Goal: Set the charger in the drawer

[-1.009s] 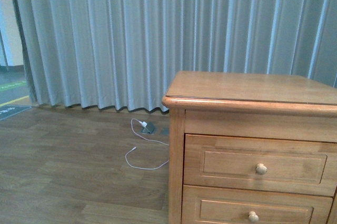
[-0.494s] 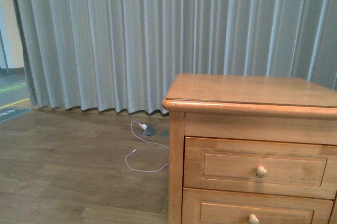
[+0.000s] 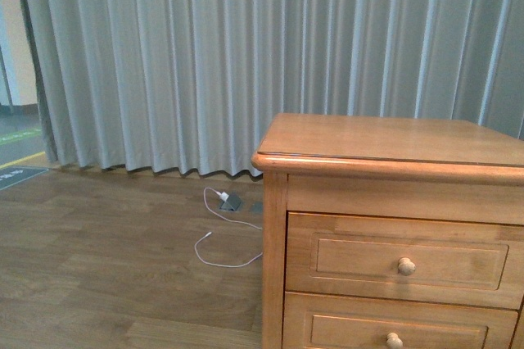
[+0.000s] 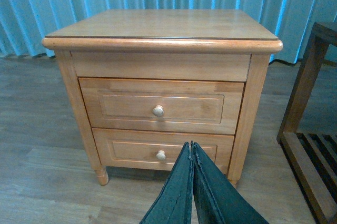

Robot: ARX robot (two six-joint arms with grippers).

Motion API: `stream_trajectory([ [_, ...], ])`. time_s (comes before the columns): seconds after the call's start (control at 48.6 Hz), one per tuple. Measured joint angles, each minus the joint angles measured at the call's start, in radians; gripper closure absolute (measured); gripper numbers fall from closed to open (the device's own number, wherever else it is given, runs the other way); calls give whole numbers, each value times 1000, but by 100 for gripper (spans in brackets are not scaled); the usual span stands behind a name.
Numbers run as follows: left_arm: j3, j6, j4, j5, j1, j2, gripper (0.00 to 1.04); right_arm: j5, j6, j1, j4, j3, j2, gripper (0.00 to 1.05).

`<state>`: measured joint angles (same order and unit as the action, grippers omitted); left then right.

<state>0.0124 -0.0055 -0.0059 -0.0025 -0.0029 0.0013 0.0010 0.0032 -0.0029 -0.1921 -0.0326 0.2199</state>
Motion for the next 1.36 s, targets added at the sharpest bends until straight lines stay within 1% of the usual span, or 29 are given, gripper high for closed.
stream_trajectory([
  [0.062, 0, 0, 0, 0, 0, 0, 6, 0, 0, 0, -7, 25, -19, 103],
  [0.206, 0, 0, 0, 0, 0, 0, 6, 0, 0, 0, 27, 27, -56, 103],
  [0.268, 0, 0, 0, -1, 0, 0, 6, -2, -1, 0, 179, 27, -178, 103],
  [0.288, 0, 0, 0, 0, 0, 0, 6, -2, 0, 0, 185, 27, -201, 103],
  [0.926, 0, 0, 0, 0, 0, 0, 6, -2, 0, 0, 191, 27, -216, 103],
  [0.967, 0, 0, 0, 0, 0, 0, 6, -2, -2, 0, 191, 27, -216, 98],
  [1.359, 0, 0, 0, 0, 0, 0, 6, -2, -2, 0, 191, 27, -216, 31],
])
